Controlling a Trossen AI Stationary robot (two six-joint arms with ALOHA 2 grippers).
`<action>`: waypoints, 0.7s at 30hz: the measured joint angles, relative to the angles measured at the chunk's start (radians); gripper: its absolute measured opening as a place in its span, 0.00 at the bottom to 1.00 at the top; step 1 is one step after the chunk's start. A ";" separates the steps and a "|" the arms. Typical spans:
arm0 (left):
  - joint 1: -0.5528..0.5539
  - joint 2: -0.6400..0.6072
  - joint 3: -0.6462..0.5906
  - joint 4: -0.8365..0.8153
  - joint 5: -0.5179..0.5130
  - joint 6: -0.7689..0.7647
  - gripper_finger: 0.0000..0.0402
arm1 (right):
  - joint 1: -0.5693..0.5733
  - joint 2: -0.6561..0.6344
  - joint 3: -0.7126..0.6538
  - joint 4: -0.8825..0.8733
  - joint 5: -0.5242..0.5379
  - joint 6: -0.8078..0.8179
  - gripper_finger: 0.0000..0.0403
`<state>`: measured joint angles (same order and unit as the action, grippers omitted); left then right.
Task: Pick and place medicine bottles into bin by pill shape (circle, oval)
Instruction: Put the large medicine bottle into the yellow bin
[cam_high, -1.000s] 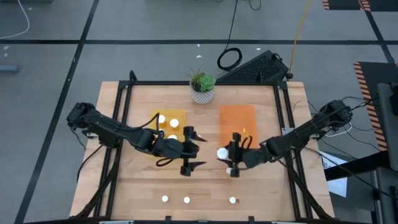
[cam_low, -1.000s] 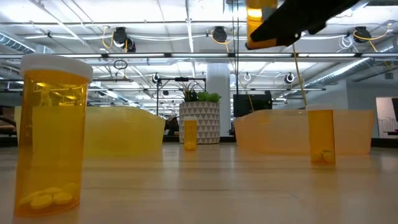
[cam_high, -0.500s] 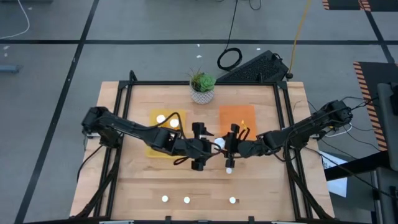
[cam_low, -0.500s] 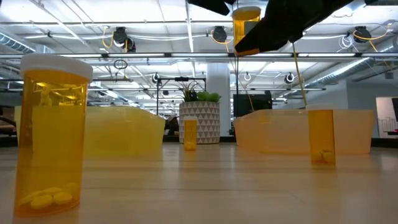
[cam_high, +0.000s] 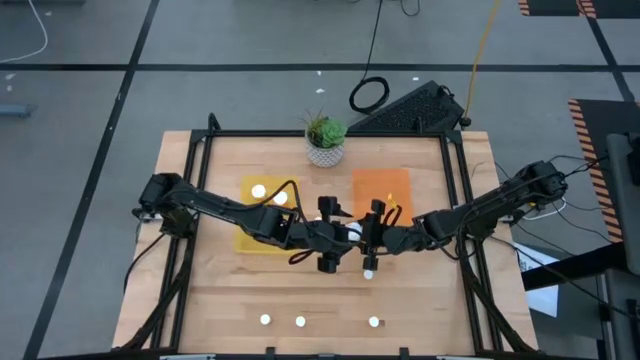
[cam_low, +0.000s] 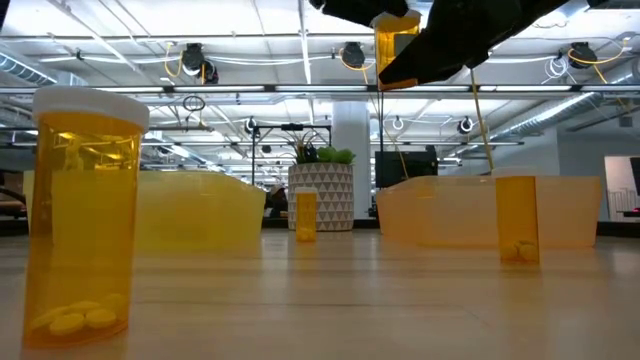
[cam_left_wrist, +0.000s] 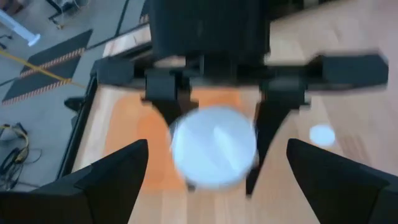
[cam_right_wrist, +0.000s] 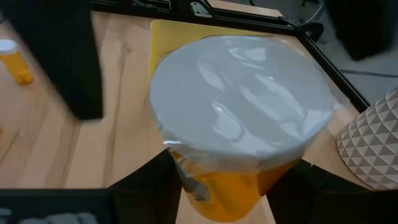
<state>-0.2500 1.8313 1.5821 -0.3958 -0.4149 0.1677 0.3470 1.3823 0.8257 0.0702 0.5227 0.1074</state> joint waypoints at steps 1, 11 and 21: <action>0.003 0.004 0.000 0.007 0.003 0.003 0.97 | 0.000 0.000 0.000 0.000 0.000 0.000 0.45; 0.028 0.005 0.000 0.002 0.051 -0.007 0.79 | 0.000 0.000 0.000 0.004 -0.001 -0.015 0.45; 0.030 0.010 0.000 0.010 0.069 0.007 0.67 | 0.000 0.000 0.000 0.008 -0.004 -0.024 0.45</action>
<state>-0.2195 1.8412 1.5818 -0.3855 -0.3462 0.1745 0.3473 1.3823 0.8253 0.0780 0.5190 0.0837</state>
